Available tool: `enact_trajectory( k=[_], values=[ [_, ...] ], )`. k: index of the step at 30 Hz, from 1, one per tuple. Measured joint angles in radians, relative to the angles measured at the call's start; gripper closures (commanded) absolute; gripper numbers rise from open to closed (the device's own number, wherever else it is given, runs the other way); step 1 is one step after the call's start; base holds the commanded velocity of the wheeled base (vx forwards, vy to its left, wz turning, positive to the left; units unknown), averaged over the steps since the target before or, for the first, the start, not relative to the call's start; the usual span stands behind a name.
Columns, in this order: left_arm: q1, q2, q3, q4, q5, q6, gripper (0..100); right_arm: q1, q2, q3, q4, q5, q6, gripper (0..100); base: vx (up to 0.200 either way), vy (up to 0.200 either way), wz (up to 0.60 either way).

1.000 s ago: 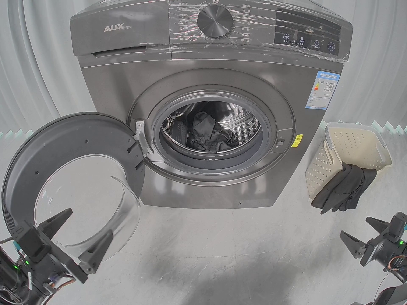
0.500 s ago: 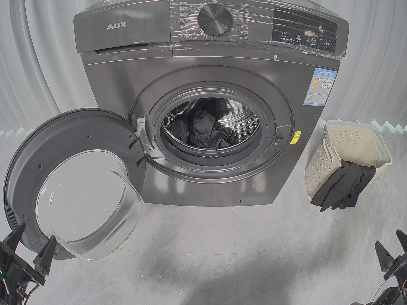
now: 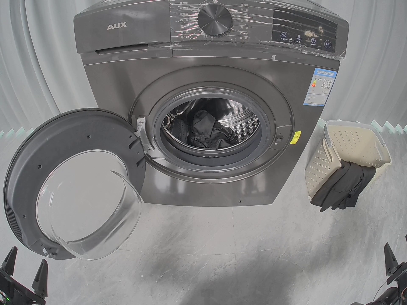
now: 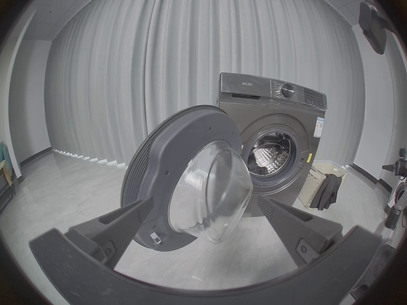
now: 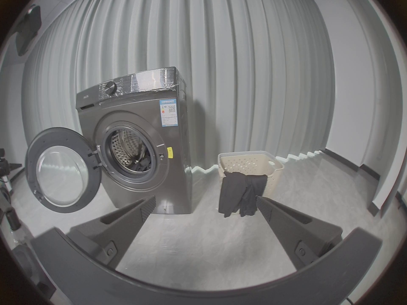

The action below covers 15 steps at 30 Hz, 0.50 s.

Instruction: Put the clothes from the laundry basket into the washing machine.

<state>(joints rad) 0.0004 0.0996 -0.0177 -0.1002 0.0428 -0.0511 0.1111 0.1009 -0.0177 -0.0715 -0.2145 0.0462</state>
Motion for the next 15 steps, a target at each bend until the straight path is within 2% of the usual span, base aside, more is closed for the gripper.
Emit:
enact_trajectory(
  k=[3,6,8,13,15],
  values=[
    [0.013,-0.031,0.000,0.013,-0.006,0.001,0,-0.050,-0.017,0.000,0.013,0.010,-0.025,0,0.000,0.000,0.00],
    [0.013,-0.055,0.000,0.021,-0.011,0.001,0,-0.081,-0.041,0.000,0.036,0.091,-0.037,0,0.000,0.000,0.00],
    [0.010,-0.066,0.000,0.026,-0.016,-0.009,0,-0.093,-0.057,0.000,0.064,0.146,-0.040,0,0.000,0.000,0.00],
    [0.005,-0.081,0.000,0.032,-0.025,-0.092,0,-0.104,-0.077,0.000,0.085,0.188,-0.033,0,0.000,0.000,0.00],
    [0.004,-0.084,0.000,0.033,-0.027,-0.094,0,-0.106,-0.081,0.000,0.086,0.195,-0.037,0,0.000,-0.100,0.00]
  ],
)
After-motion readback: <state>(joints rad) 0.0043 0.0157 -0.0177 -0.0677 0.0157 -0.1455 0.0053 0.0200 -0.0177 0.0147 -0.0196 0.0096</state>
